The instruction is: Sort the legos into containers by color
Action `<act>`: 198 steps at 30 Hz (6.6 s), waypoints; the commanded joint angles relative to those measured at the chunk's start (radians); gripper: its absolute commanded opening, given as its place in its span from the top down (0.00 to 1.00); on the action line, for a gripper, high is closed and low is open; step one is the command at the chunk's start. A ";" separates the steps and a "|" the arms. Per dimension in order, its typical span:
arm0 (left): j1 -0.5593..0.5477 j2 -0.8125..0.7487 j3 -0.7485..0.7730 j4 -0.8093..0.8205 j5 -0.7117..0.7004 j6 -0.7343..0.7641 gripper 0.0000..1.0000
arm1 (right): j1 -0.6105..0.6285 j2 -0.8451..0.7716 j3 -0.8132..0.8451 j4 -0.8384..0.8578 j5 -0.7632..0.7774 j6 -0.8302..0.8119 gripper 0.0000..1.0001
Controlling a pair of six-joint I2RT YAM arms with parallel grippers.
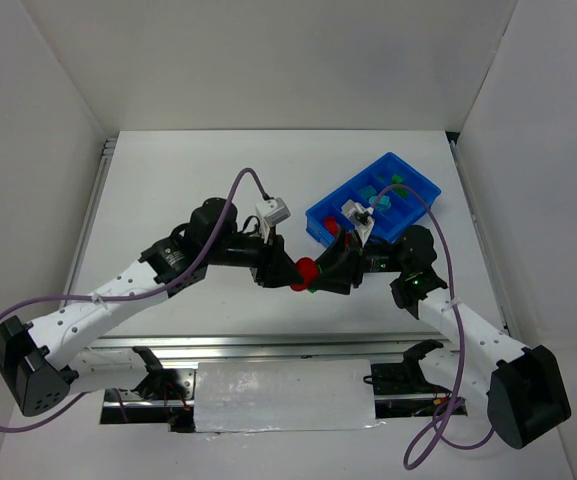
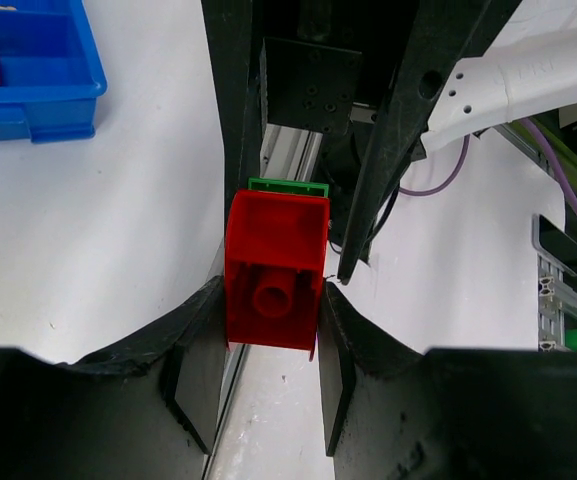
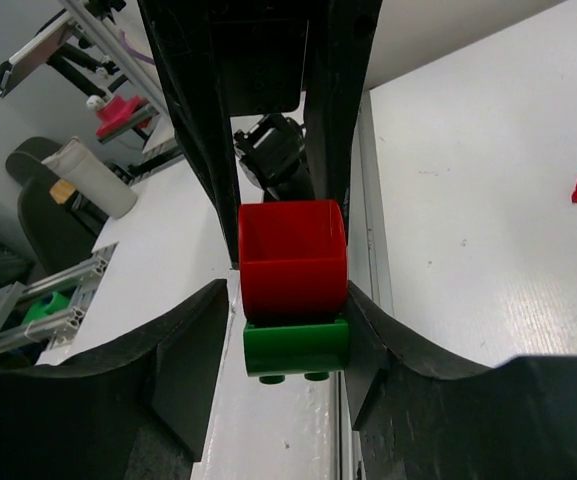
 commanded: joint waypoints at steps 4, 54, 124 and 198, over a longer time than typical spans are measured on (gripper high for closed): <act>0.004 -0.024 0.077 0.033 -0.034 0.028 1.00 | 0.012 0.001 0.012 0.003 -0.023 -0.046 0.44; 0.223 -0.265 0.016 -0.290 -0.336 0.085 1.00 | -0.569 0.970 1.108 -1.161 1.100 0.081 0.84; 0.231 -0.234 0.034 -0.487 -0.856 0.007 0.01 | -0.042 0.244 0.383 -0.993 1.467 0.006 1.00; 0.410 -0.228 -0.030 -0.536 -1.095 -0.174 0.00 | 0.261 0.540 0.736 -0.956 1.150 -0.256 0.24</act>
